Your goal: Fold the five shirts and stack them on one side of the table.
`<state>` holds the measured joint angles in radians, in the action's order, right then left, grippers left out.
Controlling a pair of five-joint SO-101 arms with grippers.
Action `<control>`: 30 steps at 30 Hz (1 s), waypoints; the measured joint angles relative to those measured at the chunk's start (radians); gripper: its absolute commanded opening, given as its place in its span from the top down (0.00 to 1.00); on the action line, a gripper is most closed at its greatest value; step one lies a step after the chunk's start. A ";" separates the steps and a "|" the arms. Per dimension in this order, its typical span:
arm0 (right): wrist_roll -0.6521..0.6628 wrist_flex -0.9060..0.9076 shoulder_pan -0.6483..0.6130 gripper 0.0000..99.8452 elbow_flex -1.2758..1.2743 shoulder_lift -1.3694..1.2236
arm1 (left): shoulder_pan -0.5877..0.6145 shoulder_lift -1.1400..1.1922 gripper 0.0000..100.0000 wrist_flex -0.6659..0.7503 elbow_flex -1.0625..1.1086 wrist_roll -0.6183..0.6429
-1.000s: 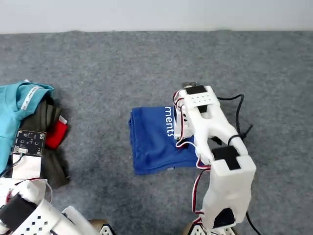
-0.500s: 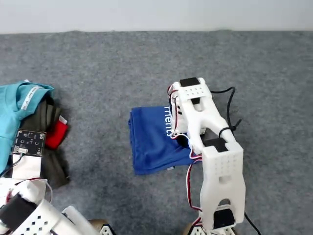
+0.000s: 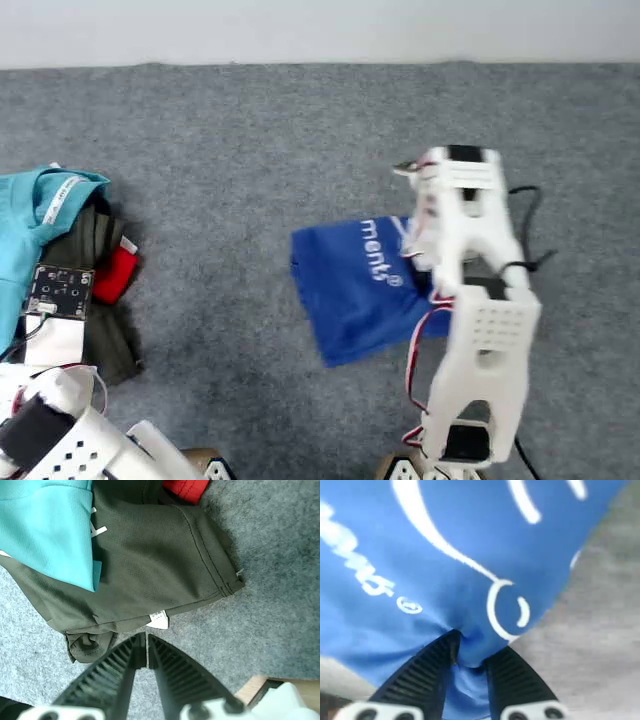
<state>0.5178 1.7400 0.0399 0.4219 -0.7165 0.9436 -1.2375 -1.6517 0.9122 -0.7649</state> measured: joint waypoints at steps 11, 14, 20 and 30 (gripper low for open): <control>0.807 -0.262 0.118 0.99 0.135 0.000 | 0.000 0.000 0.98 0.000 0.000 0.000; 0.862 -0.368 0.118 0.99 0.135 -0.002 | 0.000 0.000 0.98 0.000 0.000 0.000; 0.827 -0.422 0.118 0.77 0.135 -0.002 | 0.000 0.000 0.98 0.000 0.000 0.000; 0.052 -0.376 0.087 0.68 0.137 0.095 | 0.000 0.000 0.98 0.032 0.000 0.000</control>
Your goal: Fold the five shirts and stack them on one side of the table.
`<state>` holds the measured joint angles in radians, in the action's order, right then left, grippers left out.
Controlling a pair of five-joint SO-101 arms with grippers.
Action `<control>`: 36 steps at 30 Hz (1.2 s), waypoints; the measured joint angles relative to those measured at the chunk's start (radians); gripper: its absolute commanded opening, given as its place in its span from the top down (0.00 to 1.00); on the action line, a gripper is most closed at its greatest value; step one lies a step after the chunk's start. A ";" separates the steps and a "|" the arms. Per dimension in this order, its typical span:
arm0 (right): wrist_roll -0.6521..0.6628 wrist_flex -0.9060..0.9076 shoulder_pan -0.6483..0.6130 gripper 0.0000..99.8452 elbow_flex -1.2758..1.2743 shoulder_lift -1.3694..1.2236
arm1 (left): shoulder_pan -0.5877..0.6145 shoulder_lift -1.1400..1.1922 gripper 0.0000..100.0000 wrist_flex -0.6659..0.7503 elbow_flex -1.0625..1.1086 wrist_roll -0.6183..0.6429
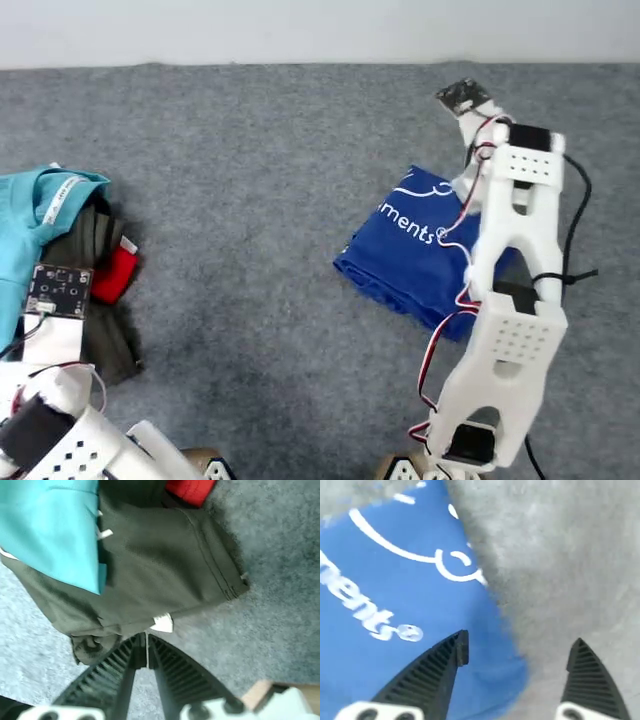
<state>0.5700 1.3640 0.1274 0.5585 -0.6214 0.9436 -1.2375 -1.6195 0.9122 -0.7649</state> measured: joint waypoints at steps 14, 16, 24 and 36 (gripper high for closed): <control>-0.870 0.302 -0.129 0.50 0.000 0.000 | 0.000 0.000 0.98 0.035 0.000 0.003; -0.934 0.284 -0.129 0.48 0.000 0.000 | 0.000 0.000 0.98 0.035 0.000 0.003; -1.057 0.180 -0.127 0.54 0.000 -0.026 | 0.000 0.000 0.98 0.035 0.000 0.002; -1.157 0.114 -0.130 0.55 0.055 -0.252 | 0.000 0.002 0.98 0.035 0.000 0.000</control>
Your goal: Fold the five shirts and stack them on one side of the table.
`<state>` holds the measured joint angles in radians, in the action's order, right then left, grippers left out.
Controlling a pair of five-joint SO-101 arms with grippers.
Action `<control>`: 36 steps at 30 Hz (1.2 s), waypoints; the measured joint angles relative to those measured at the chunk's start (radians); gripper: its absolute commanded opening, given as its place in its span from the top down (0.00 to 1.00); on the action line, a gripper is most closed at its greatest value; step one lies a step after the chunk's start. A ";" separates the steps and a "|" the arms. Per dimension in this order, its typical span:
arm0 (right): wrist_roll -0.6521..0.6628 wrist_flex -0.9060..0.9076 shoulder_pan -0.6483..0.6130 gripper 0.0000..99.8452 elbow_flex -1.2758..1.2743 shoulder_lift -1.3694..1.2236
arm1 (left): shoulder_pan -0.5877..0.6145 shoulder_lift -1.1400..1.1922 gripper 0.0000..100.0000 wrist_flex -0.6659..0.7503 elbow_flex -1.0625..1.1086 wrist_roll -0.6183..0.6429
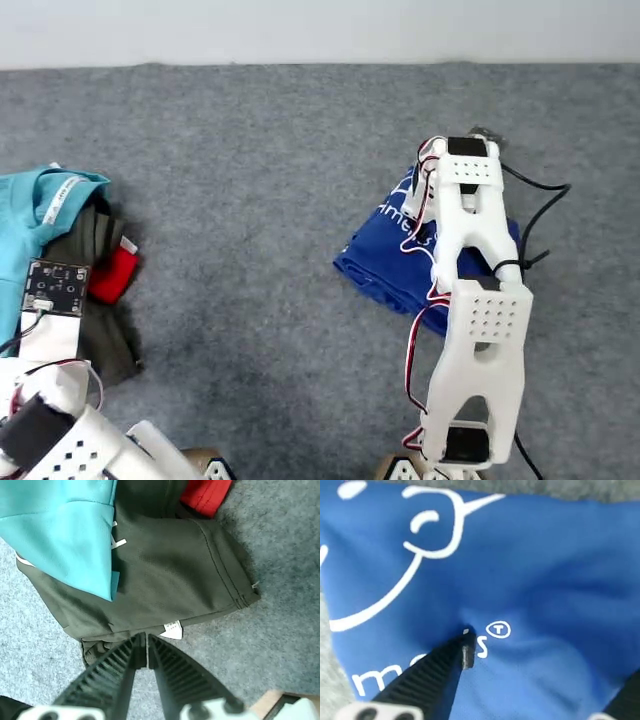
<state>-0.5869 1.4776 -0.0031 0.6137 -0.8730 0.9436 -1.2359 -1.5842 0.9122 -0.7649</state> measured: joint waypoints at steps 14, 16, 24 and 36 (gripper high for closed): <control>-0.003 0.037 0.017 0.87 0.002 0.000 | 0.000 0.000 0.98 0.000 0.000 0.000; -0.003 0.040 0.035 0.89 0.002 0.000 | 0.000 0.000 0.98 0.000 0.000 0.000; 0.124 0.052 0.101 0.99 0.002 0.002 | 0.000 0.000 0.98 0.000 0.000 0.000; 0.638 0.218 0.227 0.99 0.002 0.098 | 0.000 0.000 0.98 0.000 0.000 0.000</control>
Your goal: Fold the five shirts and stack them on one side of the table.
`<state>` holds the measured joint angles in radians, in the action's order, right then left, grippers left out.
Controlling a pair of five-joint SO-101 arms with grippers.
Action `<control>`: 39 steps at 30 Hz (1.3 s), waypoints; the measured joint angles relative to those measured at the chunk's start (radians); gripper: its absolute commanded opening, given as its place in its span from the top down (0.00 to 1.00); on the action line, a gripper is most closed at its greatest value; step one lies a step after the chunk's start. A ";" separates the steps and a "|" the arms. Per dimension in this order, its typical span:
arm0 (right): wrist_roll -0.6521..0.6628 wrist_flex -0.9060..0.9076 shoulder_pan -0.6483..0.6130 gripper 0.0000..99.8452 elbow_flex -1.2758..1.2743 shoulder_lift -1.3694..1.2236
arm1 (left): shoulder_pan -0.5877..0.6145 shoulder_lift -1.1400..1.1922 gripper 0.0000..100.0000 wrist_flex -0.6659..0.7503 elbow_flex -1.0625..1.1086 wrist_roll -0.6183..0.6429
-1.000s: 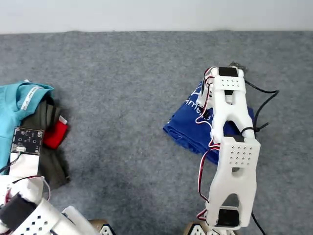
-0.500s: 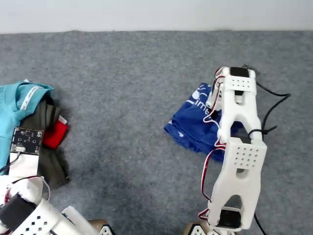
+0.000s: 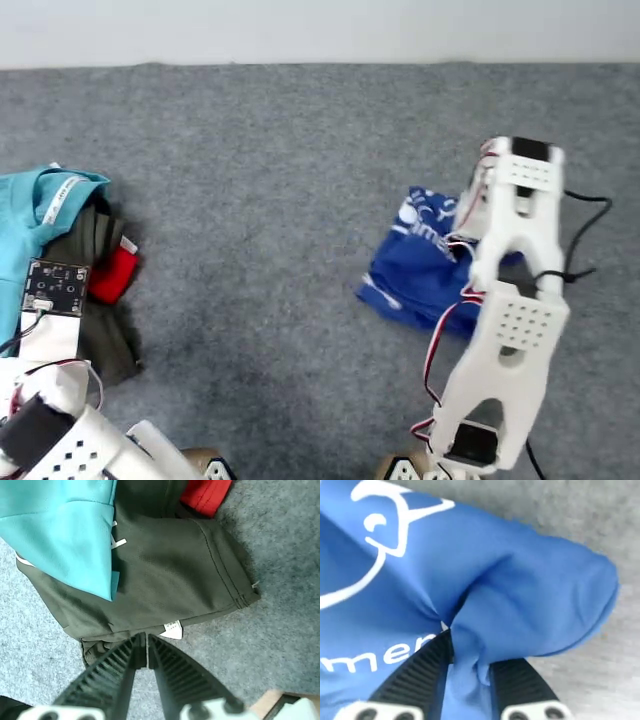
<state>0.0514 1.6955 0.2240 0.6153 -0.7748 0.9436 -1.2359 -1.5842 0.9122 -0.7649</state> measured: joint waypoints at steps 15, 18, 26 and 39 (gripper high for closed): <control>0.626 -0.124 0.436 0.99 -0.002 0.068 | 0.000 0.000 0.98 0.000 0.000 0.000; 0.678 -0.178 0.506 0.99 0.023 0.068 | 0.000 0.000 0.98 0.000 0.000 0.000; 0.744 -0.259 0.551 0.87 0.052 0.069 | 0.000 0.000 0.98 0.000 0.000 0.000; 0.537 0.058 0.477 0.89 0.164 0.121 | 0.000 0.000 0.98 -0.012 0.000 0.000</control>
<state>0.5884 1.7538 0.7012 0.7795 -0.6536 0.9436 -1.2359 -1.5965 0.9122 -0.7649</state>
